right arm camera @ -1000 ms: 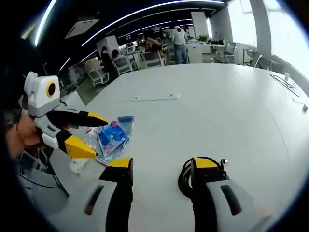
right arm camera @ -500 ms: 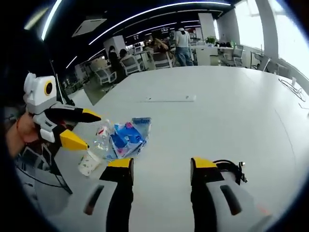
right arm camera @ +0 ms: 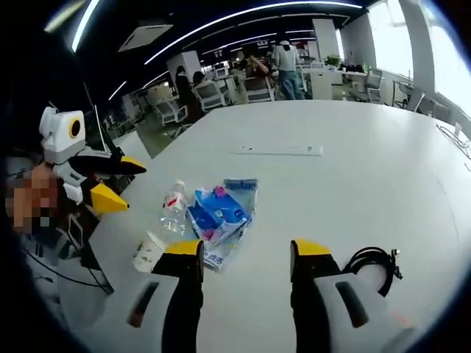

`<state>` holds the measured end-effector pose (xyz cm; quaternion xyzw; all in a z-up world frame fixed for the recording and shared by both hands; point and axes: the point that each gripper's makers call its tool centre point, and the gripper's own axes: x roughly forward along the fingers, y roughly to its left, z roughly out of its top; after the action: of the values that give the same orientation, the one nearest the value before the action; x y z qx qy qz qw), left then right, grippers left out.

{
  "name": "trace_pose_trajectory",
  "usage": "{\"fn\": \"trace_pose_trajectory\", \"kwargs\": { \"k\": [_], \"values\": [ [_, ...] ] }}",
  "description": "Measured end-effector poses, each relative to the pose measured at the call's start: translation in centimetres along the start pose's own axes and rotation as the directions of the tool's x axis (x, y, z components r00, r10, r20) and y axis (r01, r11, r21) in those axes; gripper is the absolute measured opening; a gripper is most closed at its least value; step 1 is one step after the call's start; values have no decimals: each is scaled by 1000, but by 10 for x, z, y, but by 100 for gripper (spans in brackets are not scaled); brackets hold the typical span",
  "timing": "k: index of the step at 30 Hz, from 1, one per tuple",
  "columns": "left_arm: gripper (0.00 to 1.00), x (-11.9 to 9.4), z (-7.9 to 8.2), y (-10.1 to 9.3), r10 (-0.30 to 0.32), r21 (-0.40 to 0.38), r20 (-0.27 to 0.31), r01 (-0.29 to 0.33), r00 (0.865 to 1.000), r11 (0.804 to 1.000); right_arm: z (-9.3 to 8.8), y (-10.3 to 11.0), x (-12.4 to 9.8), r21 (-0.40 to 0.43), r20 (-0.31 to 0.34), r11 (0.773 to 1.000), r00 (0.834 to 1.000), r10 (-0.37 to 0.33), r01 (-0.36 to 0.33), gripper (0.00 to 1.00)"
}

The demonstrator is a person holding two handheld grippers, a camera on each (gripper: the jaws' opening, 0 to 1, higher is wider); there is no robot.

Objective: Arrange the tabletop items into an orderly group along one side of the table until the central work area is clear of visible clutter.

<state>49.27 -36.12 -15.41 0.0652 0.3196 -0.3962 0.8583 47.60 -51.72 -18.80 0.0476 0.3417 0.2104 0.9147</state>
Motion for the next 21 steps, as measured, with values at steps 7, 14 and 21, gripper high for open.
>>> {"fn": "trace_pose_trajectory", "kwargs": {
  "k": [7, 14, 21],
  "values": [
    [61, -11, -6, 13, 10, 8, -9, -10, 1000, 1000, -1, 15, 5, 5, -4, 1000, 1000, -2, 2, 47],
    [60, -16, -11, 33, 18, 19, -25, -17, 1000, 1000, -7, 30, 15, 20, -24, 1000, 1000, 2, -1, 48],
    [60, -19, -18, 57, 27, 31, -51, -25, 998, 999, -15, 51, 37, 39, -53, 999, 998, 17, -15, 49]
  ]
}}
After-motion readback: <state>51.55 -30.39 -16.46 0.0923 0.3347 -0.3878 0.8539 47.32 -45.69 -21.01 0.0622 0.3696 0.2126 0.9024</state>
